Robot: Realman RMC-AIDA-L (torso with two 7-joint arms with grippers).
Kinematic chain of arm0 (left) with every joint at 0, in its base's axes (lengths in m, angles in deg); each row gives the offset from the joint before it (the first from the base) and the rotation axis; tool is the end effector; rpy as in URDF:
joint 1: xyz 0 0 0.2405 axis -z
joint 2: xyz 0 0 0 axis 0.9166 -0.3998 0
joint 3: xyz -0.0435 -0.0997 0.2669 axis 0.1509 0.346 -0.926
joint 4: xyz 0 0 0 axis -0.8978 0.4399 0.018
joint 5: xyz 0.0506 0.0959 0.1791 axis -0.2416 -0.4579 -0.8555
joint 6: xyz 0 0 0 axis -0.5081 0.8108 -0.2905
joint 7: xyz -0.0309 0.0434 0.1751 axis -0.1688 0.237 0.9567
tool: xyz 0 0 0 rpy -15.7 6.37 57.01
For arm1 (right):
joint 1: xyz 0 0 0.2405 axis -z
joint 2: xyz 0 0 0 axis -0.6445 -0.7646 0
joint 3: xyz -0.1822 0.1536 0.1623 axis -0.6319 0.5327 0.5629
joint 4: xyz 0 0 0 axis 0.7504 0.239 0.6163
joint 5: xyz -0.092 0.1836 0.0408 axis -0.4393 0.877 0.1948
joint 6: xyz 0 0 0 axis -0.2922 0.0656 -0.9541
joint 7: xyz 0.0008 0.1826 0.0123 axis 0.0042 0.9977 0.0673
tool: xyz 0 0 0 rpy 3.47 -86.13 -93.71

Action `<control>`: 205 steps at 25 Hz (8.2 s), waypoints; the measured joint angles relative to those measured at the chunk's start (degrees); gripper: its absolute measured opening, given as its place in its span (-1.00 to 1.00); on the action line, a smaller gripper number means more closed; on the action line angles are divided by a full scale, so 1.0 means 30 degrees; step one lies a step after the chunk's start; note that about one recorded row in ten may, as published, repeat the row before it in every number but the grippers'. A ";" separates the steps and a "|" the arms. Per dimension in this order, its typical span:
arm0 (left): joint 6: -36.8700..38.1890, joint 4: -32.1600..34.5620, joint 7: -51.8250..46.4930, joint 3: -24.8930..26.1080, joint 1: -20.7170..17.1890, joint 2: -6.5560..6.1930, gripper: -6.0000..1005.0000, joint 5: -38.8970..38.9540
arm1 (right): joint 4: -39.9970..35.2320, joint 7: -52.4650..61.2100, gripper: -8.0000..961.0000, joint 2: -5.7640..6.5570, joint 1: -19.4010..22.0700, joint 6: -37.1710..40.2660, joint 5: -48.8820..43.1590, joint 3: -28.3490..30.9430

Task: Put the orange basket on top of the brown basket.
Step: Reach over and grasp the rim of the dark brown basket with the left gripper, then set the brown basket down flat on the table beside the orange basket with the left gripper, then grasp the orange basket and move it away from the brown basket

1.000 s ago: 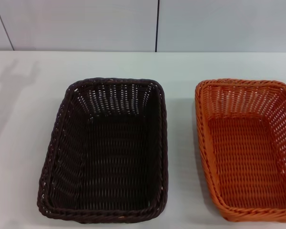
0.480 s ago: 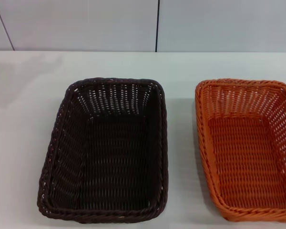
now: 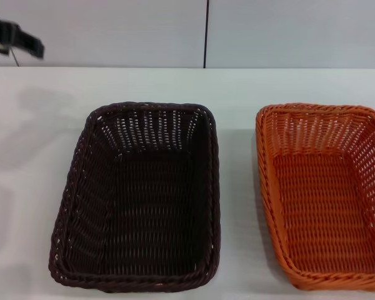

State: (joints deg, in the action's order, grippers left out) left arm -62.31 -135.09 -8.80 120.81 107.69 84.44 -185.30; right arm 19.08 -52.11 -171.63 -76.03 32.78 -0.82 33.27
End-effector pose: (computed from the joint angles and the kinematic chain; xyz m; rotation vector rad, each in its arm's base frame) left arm -0.2106 0.4588 0.1281 -2.0453 -1.1981 0.0547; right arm 0.3746 0.4482 0.1362 -1.0584 0.5665 0.7934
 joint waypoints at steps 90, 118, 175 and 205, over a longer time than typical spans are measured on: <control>-0.2372 0.0819 0.2988 0.1763 -0.0365 0.2338 -0.63 0.0548 | 0.0009 -0.0076 0.04 0.0536 0.0062 -0.0940 0.0174 0.0002; 0.2302 1.0476 1.3469 -0.1181 0.5949 0.3752 -0.64 0.1306 | 0.0175 0.0203 0.03 0.0225 0.0272 -0.0785 0.0173 -0.0001; 1.2072 0.8524 2.2857 -0.1817 -0.2298 0.3870 0.72 2.4693 | -1.5651 2.8129 0.02 0.2918 -0.1892 1.7508 -3.7803 -1.1872; 1.2561 0.9150 2.3344 -0.1469 -0.1903 0.3775 0.72 2.5432 | -1.5702 2.6267 0.01 0.1764 -0.3930 2.1451 -3.5319 -1.2475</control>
State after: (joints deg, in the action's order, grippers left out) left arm -24.63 -107.65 61.23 116.40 101.98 95.77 -109.00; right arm -28.03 26.69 -166.34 -87.82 97.13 -106.78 -4.15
